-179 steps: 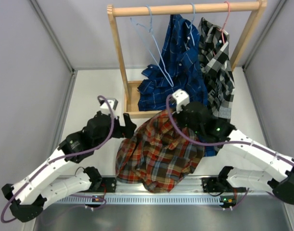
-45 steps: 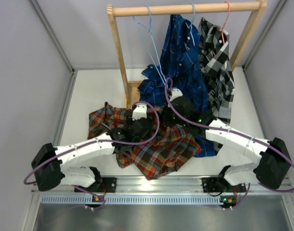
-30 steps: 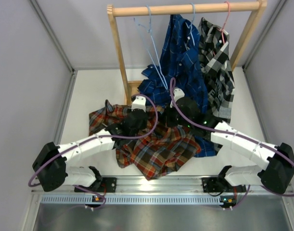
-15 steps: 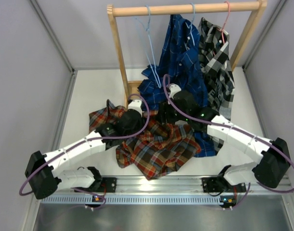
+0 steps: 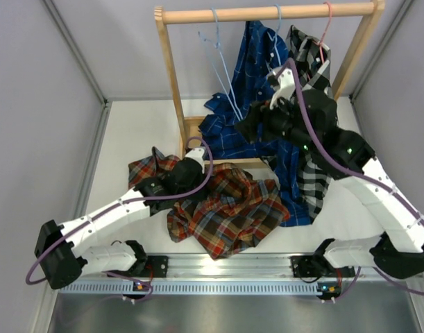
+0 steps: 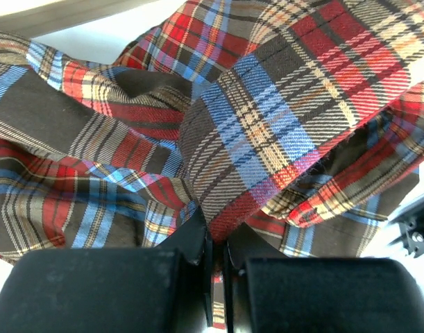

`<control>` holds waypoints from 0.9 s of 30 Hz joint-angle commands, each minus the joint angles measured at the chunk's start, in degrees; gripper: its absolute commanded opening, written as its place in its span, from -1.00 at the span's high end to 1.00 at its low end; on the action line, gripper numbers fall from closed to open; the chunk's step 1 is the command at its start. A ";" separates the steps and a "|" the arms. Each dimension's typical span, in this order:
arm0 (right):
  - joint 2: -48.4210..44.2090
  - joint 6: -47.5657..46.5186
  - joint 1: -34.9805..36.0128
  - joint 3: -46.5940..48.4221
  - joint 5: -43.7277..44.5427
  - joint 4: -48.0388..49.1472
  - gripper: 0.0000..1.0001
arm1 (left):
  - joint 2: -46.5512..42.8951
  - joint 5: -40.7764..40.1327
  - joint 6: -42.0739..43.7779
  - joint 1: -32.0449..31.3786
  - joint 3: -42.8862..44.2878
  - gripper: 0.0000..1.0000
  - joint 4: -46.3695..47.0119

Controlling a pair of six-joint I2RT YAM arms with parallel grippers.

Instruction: Place the shirt on the hanger

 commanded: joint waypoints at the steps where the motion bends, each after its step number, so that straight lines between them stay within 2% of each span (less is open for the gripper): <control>1: 7.79 -4.09 -0.89 12.63 4.65 -9.42 -0.30 | -2.58 2.10 -0.92 0.19 0.40 1.00 0.33; 8: 22.12 -7.16 -0.98 31.04 8.35 -16.39 -0.22 | -4.78 2.62 -0.92 0.19 -1.37 1.00 0.94; 11: 26.69 -7.69 -1.07 35.09 10.54 -16.66 -0.10 | -5.31 2.62 -0.48 0.19 -1.80 1.00 0.94; 12: 28.36 -7.87 -1.07 36.66 11.94 -16.66 0.01 | -5.40 2.71 -0.39 0.19 -1.89 1.00 0.94; 18: 31.62 -8.40 -2.48 40.37 14.15 -16.57 0.28 | -5.31 3.50 0.49 0.19 -2.86 1.00 1.11; 23: 32.85 -8.92 -3.70 40.29 13.10 -15.69 0.41 | -5.13 4.20 0.49 0.19 -3.65 1.00 1.99; 27: 33.73 -9.01 -3.88 39.41 14.23 -12.89 0.63 | -5.13 4.56 -0.12 0.19 -4.09 1.00 2.70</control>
